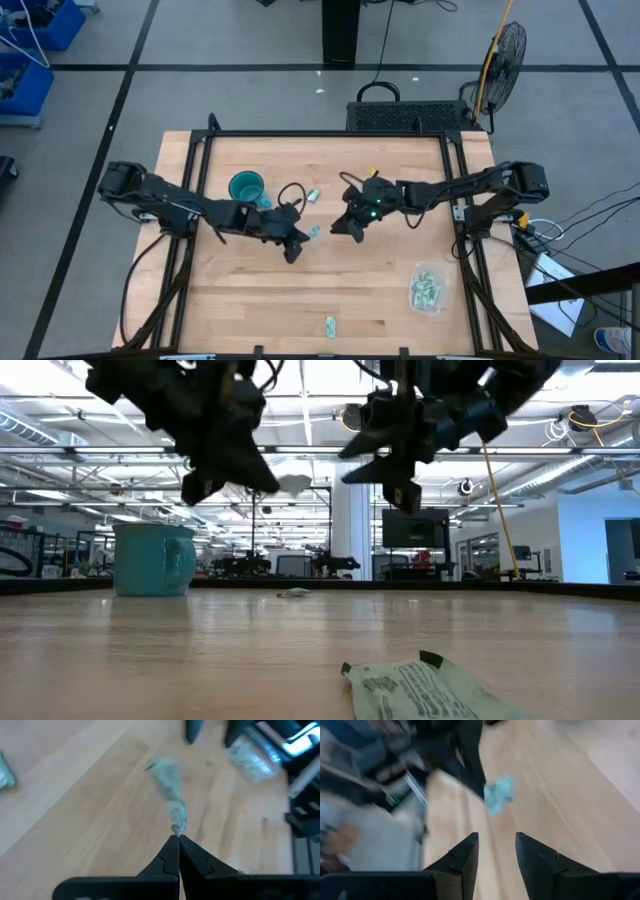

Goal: Pick and place Stevia / Truvia into bins
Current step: Put the stevia packet into the transparent container

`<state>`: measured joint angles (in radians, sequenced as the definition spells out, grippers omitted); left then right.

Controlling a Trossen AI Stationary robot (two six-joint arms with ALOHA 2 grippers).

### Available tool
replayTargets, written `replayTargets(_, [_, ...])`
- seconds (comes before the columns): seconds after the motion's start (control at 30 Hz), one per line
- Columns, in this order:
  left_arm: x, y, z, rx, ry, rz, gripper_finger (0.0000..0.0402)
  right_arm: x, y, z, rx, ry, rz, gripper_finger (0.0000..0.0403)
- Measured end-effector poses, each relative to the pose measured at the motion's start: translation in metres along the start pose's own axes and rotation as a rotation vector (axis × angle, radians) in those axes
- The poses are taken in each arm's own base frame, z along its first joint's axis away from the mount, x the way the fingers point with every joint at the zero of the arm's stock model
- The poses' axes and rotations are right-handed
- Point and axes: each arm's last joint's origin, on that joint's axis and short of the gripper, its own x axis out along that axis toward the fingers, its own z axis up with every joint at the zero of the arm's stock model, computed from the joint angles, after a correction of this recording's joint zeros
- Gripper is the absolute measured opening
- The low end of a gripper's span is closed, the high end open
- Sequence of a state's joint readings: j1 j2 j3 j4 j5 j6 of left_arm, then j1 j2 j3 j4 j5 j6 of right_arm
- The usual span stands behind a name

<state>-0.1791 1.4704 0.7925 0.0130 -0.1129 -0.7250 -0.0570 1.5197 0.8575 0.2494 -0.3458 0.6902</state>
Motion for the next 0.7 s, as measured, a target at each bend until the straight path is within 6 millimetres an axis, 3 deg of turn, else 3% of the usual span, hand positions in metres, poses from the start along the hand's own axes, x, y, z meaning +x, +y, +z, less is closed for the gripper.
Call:
replayTargets(0.2, [-0.012, -0.009, 0.014, -0.005, -0.108, -0.092, 0.0001, -0.005, 0.002, 0.003, 0.064, -0.283, 0.160, 0.0126])
replayTargets(0.4, [-0.014, -0.011, 0.027, -0.008, -0.234, -0.114, 0.0001, -0.004, -0.001, 0.001, 0.113, -0.287, 0.127, 0.0126])
replayTargets(0.7, [-0.013, -0.004, 0.031, -0.019, -0.249, -0.078, 0.0000, -0.006, 0.000, 0.006, 0.130, -0.371, 0.109, 0.0126])
